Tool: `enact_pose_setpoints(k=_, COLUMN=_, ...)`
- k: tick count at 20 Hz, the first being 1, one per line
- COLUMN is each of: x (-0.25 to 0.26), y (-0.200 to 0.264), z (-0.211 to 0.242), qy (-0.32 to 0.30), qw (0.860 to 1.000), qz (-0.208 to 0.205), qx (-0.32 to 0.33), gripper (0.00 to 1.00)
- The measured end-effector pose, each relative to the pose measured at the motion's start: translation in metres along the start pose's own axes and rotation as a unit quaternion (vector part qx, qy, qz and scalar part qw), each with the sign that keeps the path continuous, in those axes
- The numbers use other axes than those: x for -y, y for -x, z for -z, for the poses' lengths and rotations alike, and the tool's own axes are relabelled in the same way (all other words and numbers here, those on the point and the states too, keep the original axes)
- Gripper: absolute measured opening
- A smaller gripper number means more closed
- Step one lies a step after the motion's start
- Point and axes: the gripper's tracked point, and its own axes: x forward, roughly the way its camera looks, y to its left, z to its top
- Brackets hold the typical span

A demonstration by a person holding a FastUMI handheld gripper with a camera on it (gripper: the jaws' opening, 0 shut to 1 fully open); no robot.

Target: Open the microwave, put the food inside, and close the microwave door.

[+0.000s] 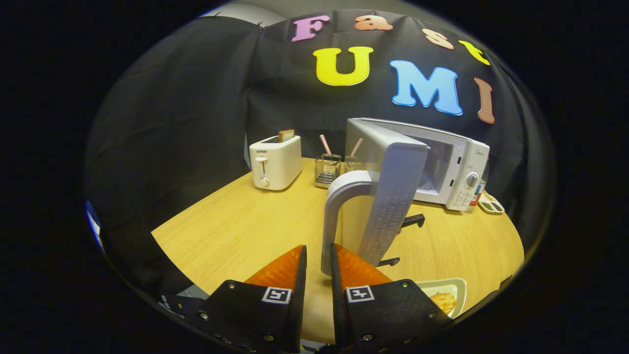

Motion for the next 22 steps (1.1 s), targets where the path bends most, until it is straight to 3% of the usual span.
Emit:
enact_pose_setpoints(k=2, x=-0.020, y=0.006, z=0.001, qy=0.002, qw=0.999, qz=-0.041, qx=0.001, gripper=0.26)
enact_pose_setpoints(k=3, x=-0.026, y=0.011, z=-0.004, qy=0.001, qw=0.999, qz=-0.054, qx=0.008, gripper=0.32)
enact_pose_setpoints(k=6, x=-0.036, y=0.034, z=-0.021, qy=-0.006, qw=0.996, qz=-0.083, qx=0.043, gripper=0.35)
enact_pose_setpoints(k=8, x=-0.035, y=0.051, z=-0.029, qy=-0.011, qw=0.994, qz=-0.092, qx=0.060, gripper=0.60)
enact_pose_setpoints(k=9, x=-0.032, y=0.059, z=-0.032, qy=-0.015, qw=0.993, qz=-0.092, qx=0.069, gripper=0.82)
enact_pose_setpoints(k=11, x=-0.017, y=0.075, z=-0.037, qy=-0.018, qw=0.993, qz=-0.076, qx=0.087, gripper=0.98)
enact_pose_setpoints(k=22, x=0.132, y=0.106, z=-0.017, qy=-0.058, qw=0.993, qz=0.073, qx=0.070, gripper=0.98)
